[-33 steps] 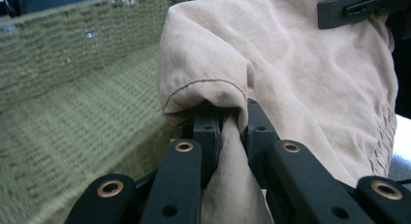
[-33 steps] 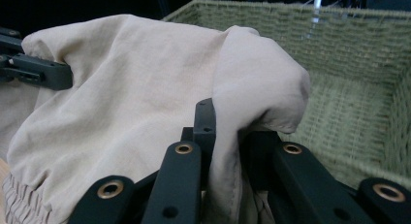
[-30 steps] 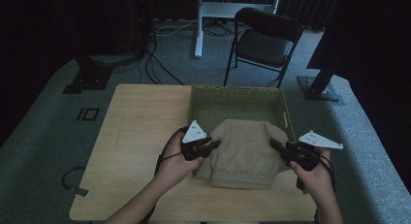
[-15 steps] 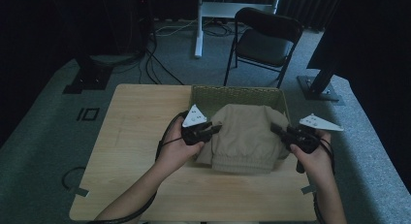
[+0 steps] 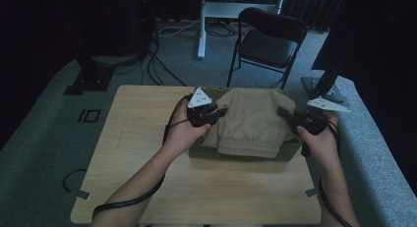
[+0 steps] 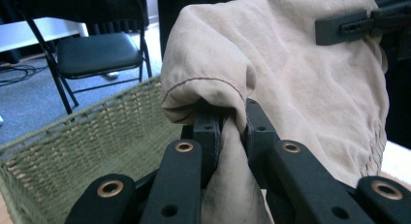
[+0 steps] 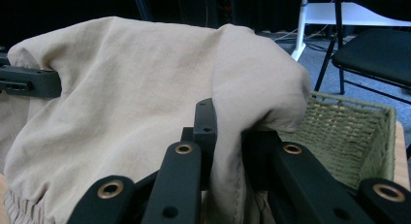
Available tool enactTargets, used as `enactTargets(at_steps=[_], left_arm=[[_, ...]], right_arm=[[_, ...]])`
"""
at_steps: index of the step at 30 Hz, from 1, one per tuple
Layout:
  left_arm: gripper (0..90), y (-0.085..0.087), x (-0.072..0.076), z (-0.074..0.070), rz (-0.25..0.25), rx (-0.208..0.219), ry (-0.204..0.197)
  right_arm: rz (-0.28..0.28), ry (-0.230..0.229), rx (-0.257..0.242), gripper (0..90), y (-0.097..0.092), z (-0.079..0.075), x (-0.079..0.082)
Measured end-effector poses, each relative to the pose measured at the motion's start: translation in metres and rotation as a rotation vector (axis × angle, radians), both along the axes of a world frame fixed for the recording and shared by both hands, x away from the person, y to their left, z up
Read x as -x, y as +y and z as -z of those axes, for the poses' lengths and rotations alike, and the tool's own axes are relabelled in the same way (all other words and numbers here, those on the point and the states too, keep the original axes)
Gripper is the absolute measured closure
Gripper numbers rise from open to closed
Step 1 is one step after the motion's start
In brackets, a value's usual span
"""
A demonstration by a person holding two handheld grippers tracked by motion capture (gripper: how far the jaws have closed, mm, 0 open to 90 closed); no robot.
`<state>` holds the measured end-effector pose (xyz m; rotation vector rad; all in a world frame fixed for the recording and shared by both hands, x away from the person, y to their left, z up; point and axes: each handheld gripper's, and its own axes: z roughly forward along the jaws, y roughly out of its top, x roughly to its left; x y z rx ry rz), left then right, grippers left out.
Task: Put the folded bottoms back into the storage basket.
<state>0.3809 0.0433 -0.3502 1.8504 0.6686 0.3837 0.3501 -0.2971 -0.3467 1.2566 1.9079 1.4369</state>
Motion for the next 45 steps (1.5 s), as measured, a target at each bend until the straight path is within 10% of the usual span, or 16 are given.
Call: enactTargets(at_steps=[19,37,45], left_arm=[[81.5,-0.017,-0.059,0.022,-0.082,0.019,0.015],[81.4,-0.029,-0.092,0.079,-0.114,0.006,0.091],[81.0,-0.030,-0.097,0.100,-0.135,-0.027,0.160]], right_arm=[[0.076,0.049,0.007,79.2,-0.001,0.015,-0.076],[0.157,0.080,0.084,78.9,0.002,0.076,-0.110],[0.154,0.161,0.107,78.8,0.008,0.102,-0.121]])
